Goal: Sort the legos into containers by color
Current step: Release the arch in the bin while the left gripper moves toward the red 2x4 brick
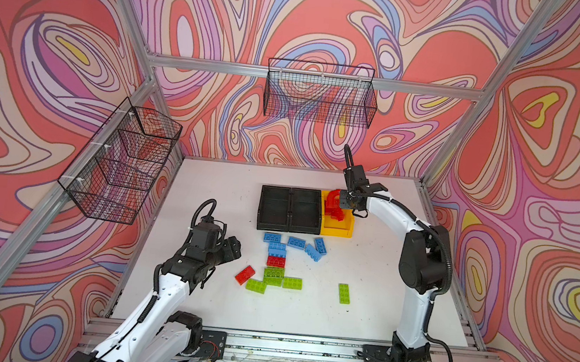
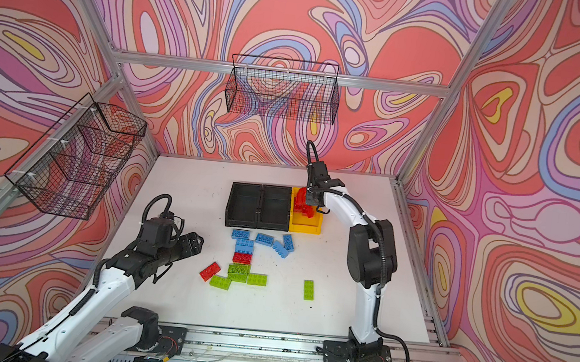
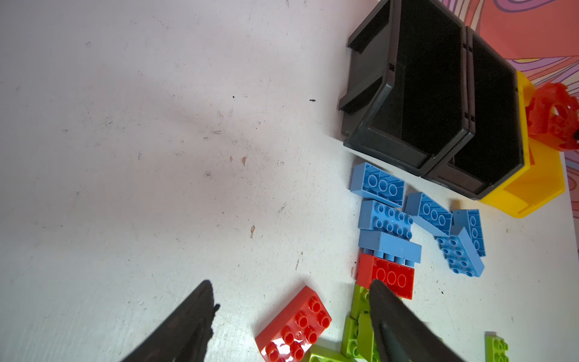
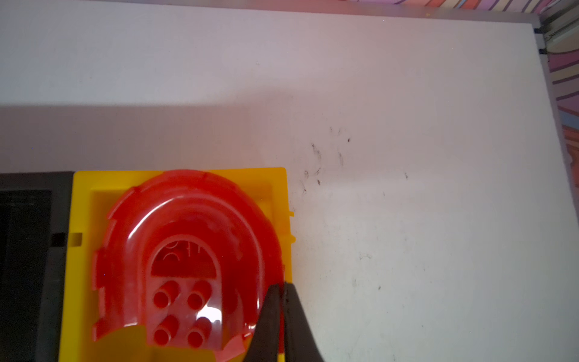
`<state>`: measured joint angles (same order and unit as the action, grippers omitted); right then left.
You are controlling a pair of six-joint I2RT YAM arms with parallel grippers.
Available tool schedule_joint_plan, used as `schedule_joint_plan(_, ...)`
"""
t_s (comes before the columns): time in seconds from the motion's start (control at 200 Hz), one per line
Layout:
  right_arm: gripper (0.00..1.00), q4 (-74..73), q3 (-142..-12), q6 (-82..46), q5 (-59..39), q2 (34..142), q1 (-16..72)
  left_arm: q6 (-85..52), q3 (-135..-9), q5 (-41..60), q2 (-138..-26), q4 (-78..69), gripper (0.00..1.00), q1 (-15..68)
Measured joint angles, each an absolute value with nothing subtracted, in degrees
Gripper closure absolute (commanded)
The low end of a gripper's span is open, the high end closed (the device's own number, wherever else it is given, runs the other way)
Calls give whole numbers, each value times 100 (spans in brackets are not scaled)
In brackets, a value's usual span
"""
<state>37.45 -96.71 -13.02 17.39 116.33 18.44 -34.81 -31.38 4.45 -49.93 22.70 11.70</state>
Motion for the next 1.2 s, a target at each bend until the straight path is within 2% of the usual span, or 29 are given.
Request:
schedule_joint_plan(0.601,96,4449,-9957,-1212,3277,11633,2812,-3474,-3089,445,-5083,2010,20,1170)
schedule_joint_plan(0.706,90,4488,-9918,-1422,3409,11640,2877,-3472,-2939,447,-5124,1852,20,1170)
schedule_joint_plan(0.946,88,4440,-9797,-1634,3487,11688,2886,-3472,-2805,489,-5288,1752,20,1170)
schedule_joint_plan(1.202,75,4294,-9802,-1621,3345,11719,2884,-3474,-2805,491,-5225,1721,20,1170)
